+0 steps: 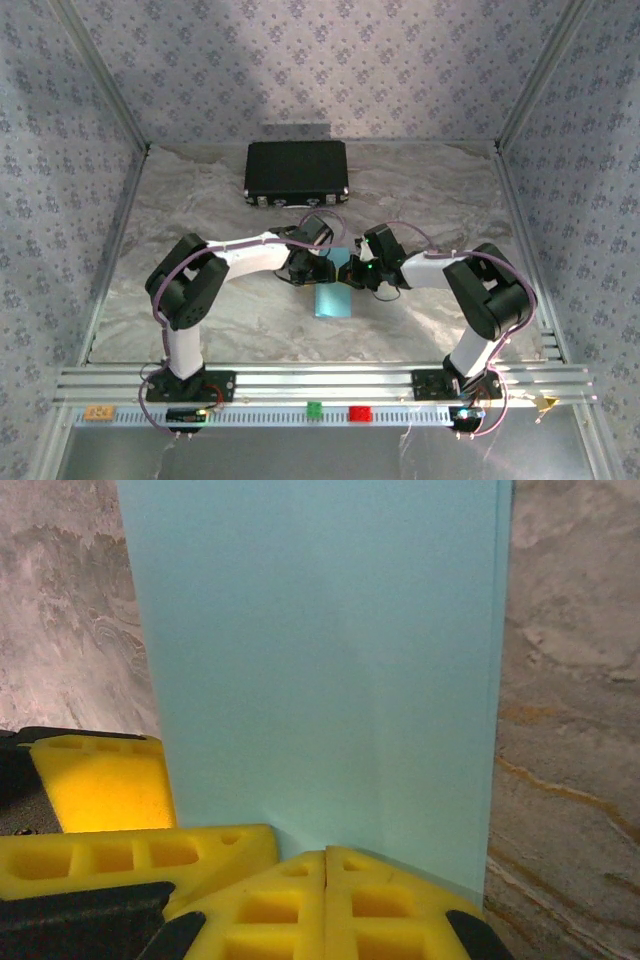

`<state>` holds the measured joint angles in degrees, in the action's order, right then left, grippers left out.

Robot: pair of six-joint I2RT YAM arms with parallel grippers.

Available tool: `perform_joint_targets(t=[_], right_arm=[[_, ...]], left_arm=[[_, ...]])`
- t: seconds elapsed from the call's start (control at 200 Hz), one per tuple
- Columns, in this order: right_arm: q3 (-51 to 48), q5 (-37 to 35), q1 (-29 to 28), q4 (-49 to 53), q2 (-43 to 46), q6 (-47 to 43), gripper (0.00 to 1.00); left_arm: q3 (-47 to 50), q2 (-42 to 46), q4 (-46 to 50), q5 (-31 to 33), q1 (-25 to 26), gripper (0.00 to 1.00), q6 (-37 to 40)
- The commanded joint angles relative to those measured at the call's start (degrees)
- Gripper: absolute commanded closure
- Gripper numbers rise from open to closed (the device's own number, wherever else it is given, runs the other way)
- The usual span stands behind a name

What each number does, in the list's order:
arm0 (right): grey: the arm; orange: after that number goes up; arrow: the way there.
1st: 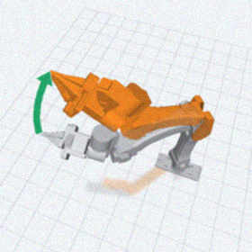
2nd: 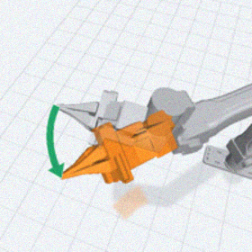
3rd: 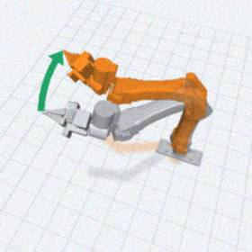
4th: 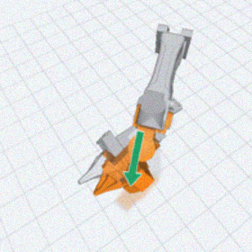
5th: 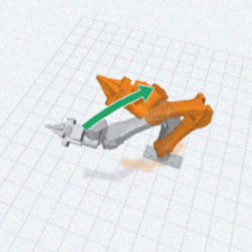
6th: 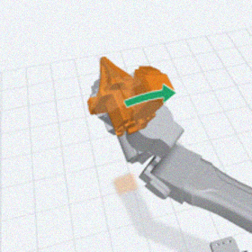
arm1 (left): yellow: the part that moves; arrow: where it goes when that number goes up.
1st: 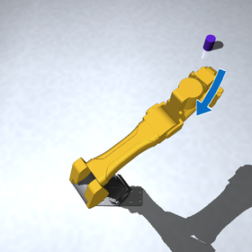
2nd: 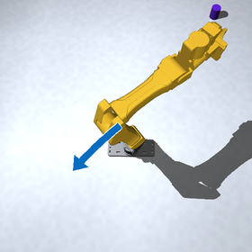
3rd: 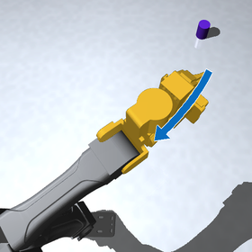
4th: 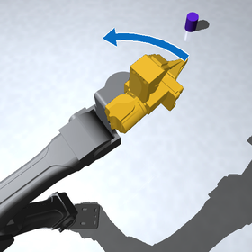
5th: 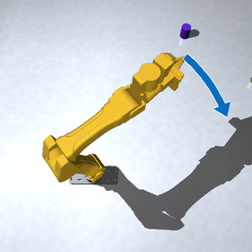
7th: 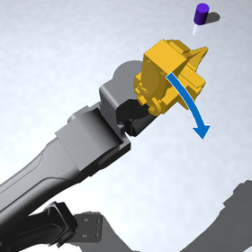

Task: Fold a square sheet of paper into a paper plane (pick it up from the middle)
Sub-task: Hold the square sheet of paper at the center of the table.

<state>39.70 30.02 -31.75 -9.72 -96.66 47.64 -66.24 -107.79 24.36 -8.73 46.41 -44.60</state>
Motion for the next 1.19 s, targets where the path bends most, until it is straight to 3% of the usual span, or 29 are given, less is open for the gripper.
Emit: perform_joint_targets(t=[0.0, 0.37, 0.75, 0.835, 0.994, 1.189], right_arm=[[0.8, 0.4, -0.3, 1.9, -1.6, -0.2, 1.00], [-1.9, -3.8, 0.3, 8.0, -4.6, -4.7, 1.00], [0.3, -1.7, 3.7, 14.6, -2.2, -13.8, 1.00], [0.3, -1.6, 4.4, 15.0, -2.0, -14.2, 1.00], [-0.1, -2.5, 4.4, 14.7, -1.9, -13.2, 1.00], [-0.6, -3.1, 4.5, 14.1, -1.6, -12.2, 1.00]], left_arm=[[2.5, -7.1, -2.5, 0.8, 0.8, 0.47, 0.3], [2.3, -4.9, -2.4, 0.8, 0.8, 0.47, 0.1], [4.4, 9.8, -6.3, 0.4, 0.2, 0.43, -1.9], [6.4, 12.4, -10.3, -2.4, -0.8, 0.53, -2.7], [10.9, 14.1, -22.1, -12.5, -3.6, 1.00, -6.1], [12.8, 10.2, -31.8, -21.6, -4.9, 1.00, -9.7]])
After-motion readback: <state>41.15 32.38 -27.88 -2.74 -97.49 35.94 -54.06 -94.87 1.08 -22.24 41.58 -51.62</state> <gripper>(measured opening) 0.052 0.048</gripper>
